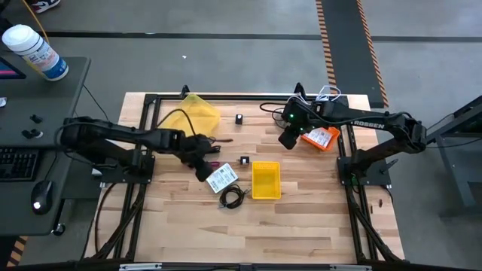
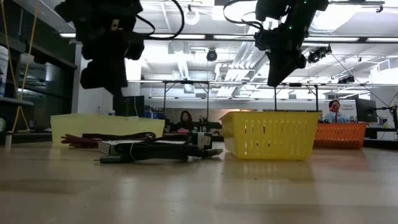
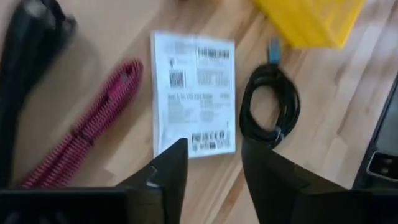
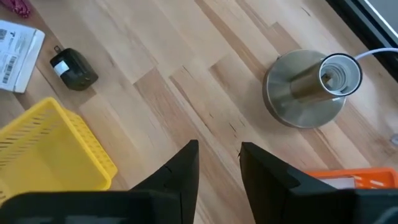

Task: Pick and place items into bin
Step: Put the card reader box into the orange bin

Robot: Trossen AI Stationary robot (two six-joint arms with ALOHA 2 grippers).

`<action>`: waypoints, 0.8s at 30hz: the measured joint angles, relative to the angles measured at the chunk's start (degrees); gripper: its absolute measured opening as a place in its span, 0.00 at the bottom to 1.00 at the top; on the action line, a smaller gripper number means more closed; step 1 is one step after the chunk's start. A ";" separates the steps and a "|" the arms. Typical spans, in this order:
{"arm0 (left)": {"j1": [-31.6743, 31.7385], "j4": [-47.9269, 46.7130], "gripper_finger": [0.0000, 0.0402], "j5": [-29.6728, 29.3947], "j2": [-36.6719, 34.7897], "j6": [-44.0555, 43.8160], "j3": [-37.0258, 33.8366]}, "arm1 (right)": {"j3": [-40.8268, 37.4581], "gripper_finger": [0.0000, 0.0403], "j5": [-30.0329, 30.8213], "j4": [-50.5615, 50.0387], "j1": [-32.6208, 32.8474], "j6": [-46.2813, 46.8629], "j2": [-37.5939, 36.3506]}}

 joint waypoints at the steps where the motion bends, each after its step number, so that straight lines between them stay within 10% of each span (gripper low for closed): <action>1: -0.77 -0.01 0.37 -0.59 0.85 -0.45 0.00 | 0.00 0.27 0.01 0.02 0.00 -0.35 0.00; 24: -4.93 5.13 0.33 -7.73 16.98 -3.50 0.00 | -0.02 0.27 -0.70 0.37 -0.02 -2.54 0.00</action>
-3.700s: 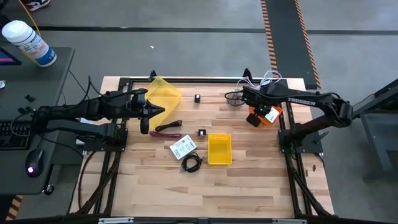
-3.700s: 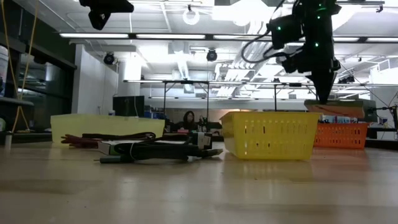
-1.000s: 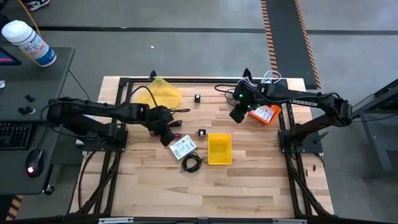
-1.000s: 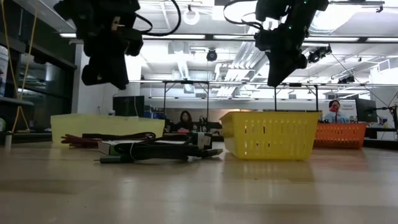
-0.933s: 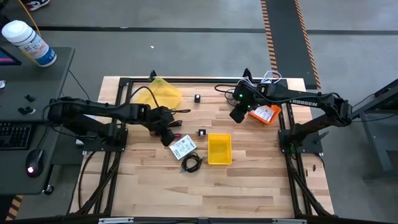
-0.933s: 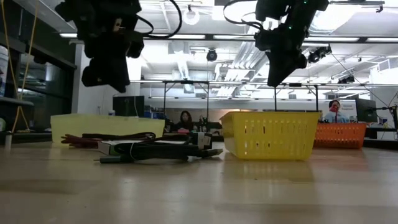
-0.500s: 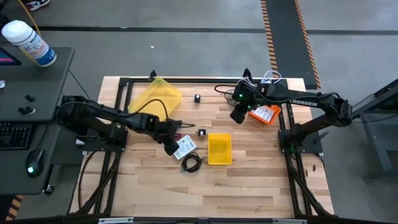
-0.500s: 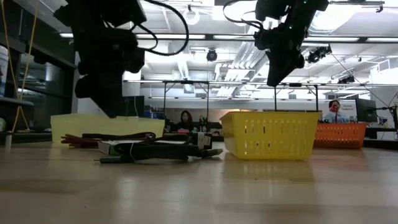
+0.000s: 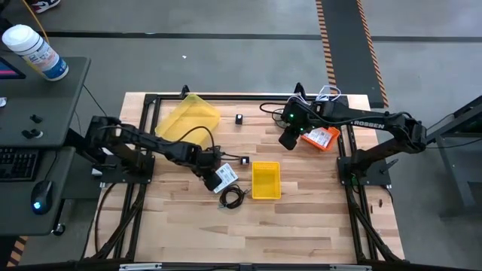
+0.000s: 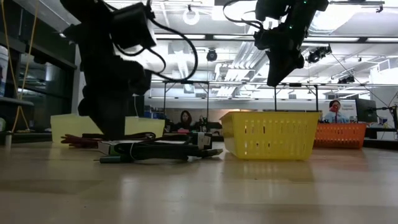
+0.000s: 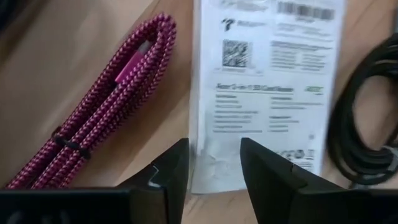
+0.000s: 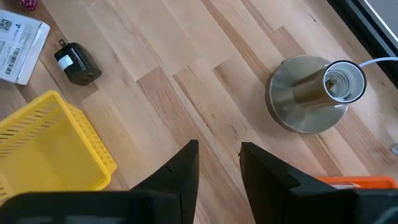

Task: Pick and place items into bin
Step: Put the card reader box into the orange bin

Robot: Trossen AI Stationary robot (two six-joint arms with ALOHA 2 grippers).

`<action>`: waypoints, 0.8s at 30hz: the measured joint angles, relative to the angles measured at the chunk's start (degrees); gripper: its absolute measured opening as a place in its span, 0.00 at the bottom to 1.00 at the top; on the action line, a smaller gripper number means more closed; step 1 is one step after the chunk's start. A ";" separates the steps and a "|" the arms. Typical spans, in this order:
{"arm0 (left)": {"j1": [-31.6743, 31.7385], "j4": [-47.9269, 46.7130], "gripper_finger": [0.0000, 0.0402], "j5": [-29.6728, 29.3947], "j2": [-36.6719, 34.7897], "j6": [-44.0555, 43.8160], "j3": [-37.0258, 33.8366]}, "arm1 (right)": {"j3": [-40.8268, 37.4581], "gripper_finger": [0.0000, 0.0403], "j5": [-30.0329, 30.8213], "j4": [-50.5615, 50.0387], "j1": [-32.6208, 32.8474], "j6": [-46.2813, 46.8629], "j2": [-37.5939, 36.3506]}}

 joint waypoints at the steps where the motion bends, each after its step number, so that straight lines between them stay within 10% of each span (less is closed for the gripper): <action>1: 0.00 0.13 0.34 0.06 0.49 0.00 0.01 | 0.00 0.27 0.00 0.00 0.00 0.00 0.00; 8: 0.11 3.47 0.30 3.44 4.70 4.21 0.42 | 0.00 0.27 0.00 0.08 0.00 -0.02 0.00; 14: 0.10 3.46 0.04 3.68 6.10 5.67 0.63 | -0.02 0.27 -0.01 0.29 0.00 0.50 0.00; 24: 1.85 2.40 0.00 5.27 2.68 6.58 -0.12 | -0.02 0.27 0.00 0.44 0.00 0.63 0.00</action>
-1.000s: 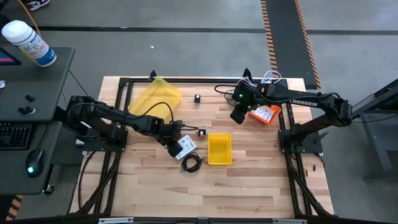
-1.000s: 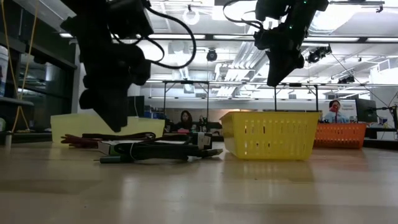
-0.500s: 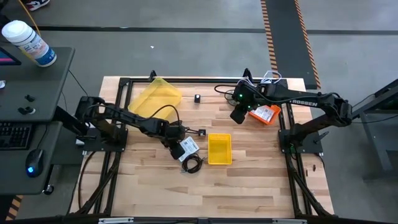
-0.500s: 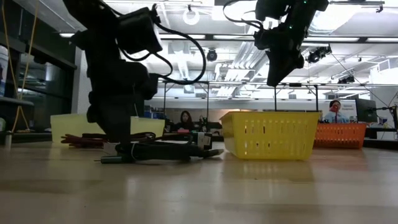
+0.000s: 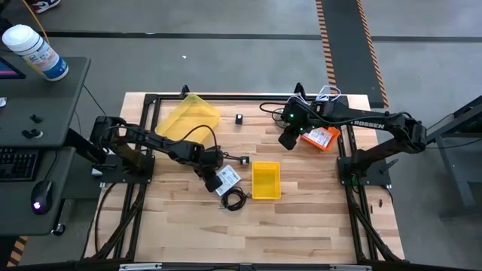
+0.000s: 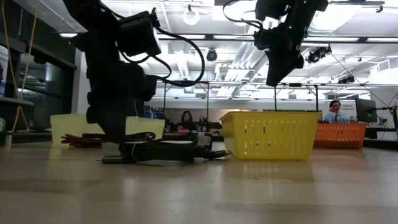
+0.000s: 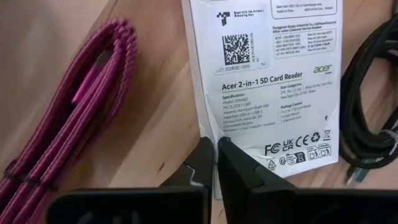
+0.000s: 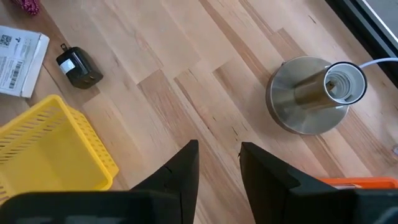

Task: Pick and place items into bin
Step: Put the card reader box into the orange bin

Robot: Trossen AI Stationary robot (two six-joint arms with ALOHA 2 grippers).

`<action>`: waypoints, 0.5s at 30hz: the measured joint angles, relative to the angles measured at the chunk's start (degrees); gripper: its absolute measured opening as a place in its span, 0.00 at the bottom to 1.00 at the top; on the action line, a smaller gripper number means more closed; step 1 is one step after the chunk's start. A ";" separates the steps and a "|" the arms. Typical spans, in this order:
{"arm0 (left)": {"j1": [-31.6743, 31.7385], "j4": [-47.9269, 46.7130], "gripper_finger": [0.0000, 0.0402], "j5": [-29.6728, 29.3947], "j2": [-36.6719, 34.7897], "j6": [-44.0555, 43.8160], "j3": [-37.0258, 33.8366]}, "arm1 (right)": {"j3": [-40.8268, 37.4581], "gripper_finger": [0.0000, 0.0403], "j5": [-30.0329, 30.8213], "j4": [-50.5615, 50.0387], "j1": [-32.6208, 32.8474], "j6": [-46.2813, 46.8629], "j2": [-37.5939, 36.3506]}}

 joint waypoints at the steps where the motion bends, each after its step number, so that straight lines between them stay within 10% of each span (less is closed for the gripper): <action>1: 0.00 -0.67 0.00 -0.14 -0.96 -0.15 -0.19 | 0.00 0.27 0.00 0.00 0.00 0.00 0.00; 15: 0.02 -3.85 0.00 -0.77 -14.67 -1.61 0.46 | 0.00 0.27 -2.81 1.40 0.00 0.01 0.00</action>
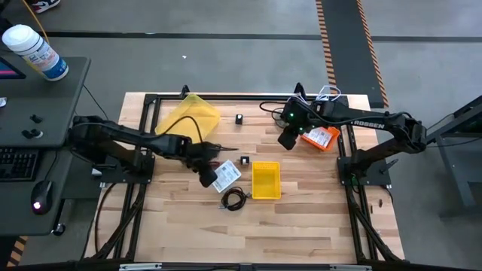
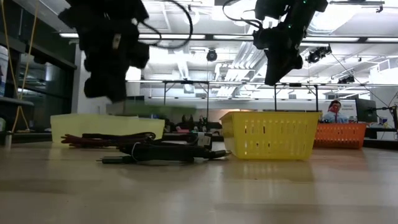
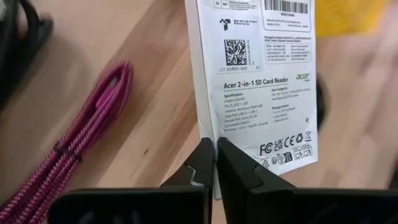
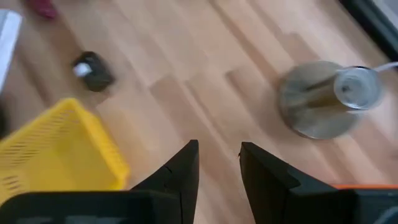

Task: Pick and place items into bin
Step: Put the card reader box into the orange bin

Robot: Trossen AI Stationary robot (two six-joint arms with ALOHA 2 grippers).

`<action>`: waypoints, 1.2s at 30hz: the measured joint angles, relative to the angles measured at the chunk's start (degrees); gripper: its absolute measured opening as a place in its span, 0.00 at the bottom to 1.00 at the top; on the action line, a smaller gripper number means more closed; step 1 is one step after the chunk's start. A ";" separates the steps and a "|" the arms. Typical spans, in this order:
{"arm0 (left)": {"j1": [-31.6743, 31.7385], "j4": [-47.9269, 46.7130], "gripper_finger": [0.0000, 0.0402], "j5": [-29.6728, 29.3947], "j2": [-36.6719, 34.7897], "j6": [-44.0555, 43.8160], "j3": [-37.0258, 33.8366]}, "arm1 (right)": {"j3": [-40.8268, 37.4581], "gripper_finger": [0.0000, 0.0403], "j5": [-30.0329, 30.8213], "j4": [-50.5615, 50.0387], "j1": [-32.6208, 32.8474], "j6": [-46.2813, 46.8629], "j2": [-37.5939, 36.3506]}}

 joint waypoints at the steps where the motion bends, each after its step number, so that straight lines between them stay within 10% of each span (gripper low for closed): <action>1: 0.00 -0.12 0.00 -0.36 -0.81 -0.03 0.61 | 0.00 0.27 -1.43 0.58 0.00 0.01 0.00; 20: 0.07 -10.69 0.00 -17.98 -2.94 11.94 18.17 | 0.00 0.28 -24.80 18.72 0.10 17.81 0.00; 36: 0.07 -8.42 0.00 -21.04 -2.98 15.92 19.02 | 0.00 0.63 -29.68 34.36 1.13 27.94 0.02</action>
